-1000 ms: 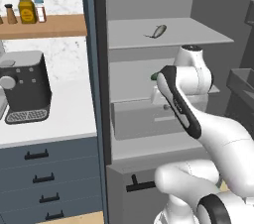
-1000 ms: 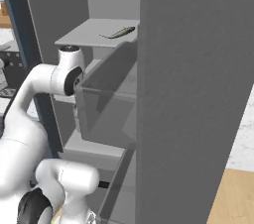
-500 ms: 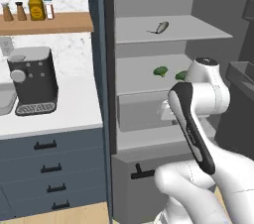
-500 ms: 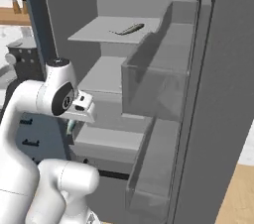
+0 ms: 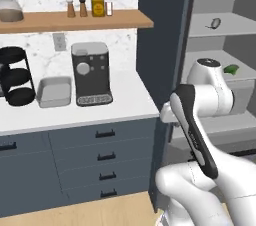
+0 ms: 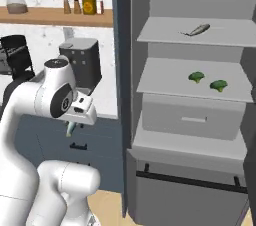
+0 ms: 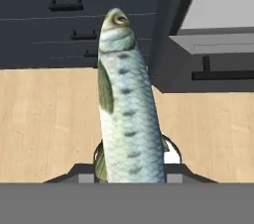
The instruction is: Place one broccoli and one fish in each tupperware on the nearby counter, to pack two identical lunches.
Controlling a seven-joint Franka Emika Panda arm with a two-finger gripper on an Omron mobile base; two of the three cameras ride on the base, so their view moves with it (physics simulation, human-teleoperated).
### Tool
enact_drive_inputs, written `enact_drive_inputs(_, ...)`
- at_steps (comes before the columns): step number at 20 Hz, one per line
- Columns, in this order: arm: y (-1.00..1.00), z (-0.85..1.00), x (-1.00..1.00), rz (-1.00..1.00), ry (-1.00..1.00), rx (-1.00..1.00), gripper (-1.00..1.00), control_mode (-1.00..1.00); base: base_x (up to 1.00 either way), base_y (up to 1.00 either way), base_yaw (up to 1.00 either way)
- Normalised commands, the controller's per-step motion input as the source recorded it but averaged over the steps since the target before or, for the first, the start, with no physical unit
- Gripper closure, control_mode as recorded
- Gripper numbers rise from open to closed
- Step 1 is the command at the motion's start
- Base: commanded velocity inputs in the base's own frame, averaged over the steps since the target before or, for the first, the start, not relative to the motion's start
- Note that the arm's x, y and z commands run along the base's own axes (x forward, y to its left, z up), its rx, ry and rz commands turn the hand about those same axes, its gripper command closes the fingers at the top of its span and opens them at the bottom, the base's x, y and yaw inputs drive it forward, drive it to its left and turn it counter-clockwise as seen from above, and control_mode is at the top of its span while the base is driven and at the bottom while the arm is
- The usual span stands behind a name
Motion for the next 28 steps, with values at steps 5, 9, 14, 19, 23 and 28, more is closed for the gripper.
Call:
enact_drive_inputs(5,0.0,0.0,0.0,0.0,0.0,0.0,1.0,1.0,0.26,1.0,-0.07)
enact_drive_inputs(9,0.0,0.0,0.0,0.0,0.0,0.0,1.0,1.0,0.59,0.99,-0.1)
enact_drive_inputs(14,0.0,0.0,0.0,0.0,0.0,0.0,1.0,1.0,0.48,0.68,-0.08)
enact_drive_inputs(19,0.0,0.0,0.0,0.0,0.0,0.0,1.0,1.0,0.76,0.22,-0.05)
enact_drive_inputs(23,0.0,0.0,0.0,0.0,0.0,0.0,1.0,1.0,0.82,0.06,-0.04)
enact_drive_inputs(28,0.19,-0.09,0.06,0.0,0.02,0.0,1.0,-1.0,0.1,0.22,0.0)
